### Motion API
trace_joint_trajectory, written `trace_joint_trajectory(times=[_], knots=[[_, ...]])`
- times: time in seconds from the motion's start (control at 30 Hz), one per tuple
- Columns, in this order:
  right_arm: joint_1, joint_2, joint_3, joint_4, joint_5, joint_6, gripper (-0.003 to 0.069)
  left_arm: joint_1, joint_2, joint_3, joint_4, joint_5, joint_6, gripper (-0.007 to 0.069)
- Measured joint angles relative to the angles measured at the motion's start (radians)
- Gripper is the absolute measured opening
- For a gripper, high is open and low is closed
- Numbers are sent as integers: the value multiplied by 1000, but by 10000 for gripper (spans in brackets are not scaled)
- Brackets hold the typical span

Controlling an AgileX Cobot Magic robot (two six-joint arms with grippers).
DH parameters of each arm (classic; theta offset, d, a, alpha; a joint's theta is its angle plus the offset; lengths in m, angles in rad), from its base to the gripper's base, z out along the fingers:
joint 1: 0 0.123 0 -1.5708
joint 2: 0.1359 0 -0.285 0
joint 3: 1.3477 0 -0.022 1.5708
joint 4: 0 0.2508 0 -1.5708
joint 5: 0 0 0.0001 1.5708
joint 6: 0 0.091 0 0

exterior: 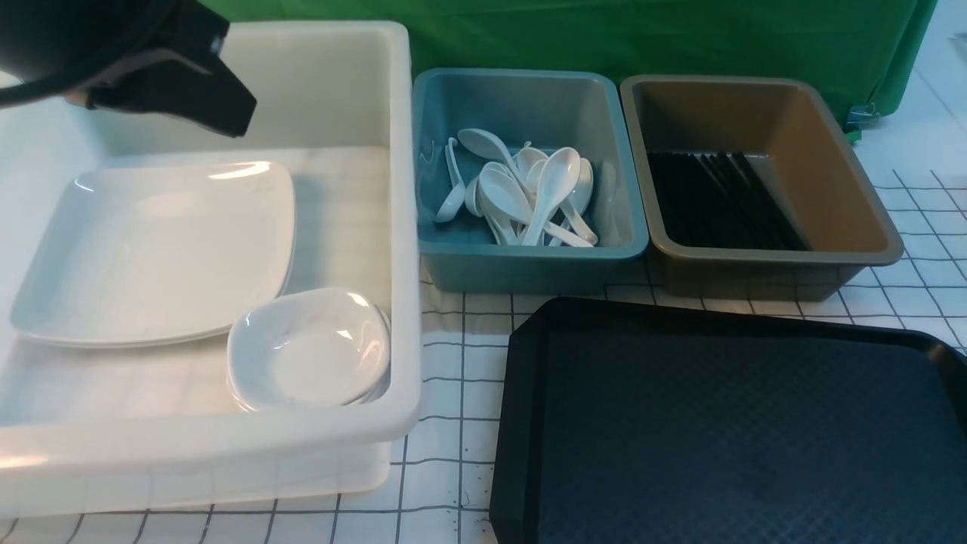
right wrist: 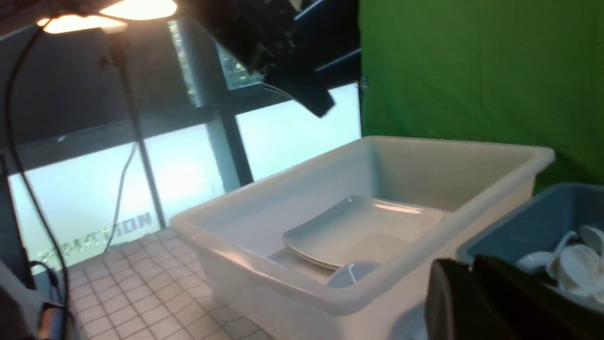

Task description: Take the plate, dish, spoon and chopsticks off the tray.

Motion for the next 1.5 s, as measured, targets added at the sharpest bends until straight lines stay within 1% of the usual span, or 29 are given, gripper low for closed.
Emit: trace_joint_trajectory(times=[0.03,0.07,0.1,0.13,0.2,0.23,0.27,0.3,0.33,0.37,0.5,0.53,0.6,0.7,1.0,1.2,1.5], knots=[[-45,-21,33,9,-4,0,70,0,0,0,0,0,0,0],[-54,-31,39,11,-4,0,70,0,0,0,0,0,0,0],[-144,-70,98,18,-5,0,71,0,0,0,0,0,-1,0],[-155,-76,104,18,-5,0,71,0,0,0,0,0,-1,0],[-310,-143,191,19,-4,0,71,0,0,0,0,0,-1,0],[-321,-147,197,19,-4,0,71,0,0,0,0,0,-1,0],[-365,-162,219,19,-4,0,72,0,0,0,1,0,-1,0],[-452,-187,262,19,-2,0,73,0,0,0,8,0,-1,0],[-462,-190,262,19,-2,0,73,0,0,0,9,0,-1,0],[-548,-208,310,16,-2,0,76,0,0,0,26,0,-1,0],[-678,-217,369,0,11,0,89,0,0,0,47,0,-1,0],[-683,-217,369,0,11,0,90,0,0,0,47,0,-1,0],[-728,-217,370,-20,48,0,97,0,0,0,49,1,-1,0],[-757,-217,370,-45,79,0,103,0,0,0,50,1,-1,0],[-856,-217,370,-56,89,0,125,0,0,0,43,3,-1,0],[-859,-217,370,-56,90,0,136,-7,0,0,2,3,-1,0],[-859,-217,370,-56,94,0,157,-115,-78,0,56,4,-2,0]])
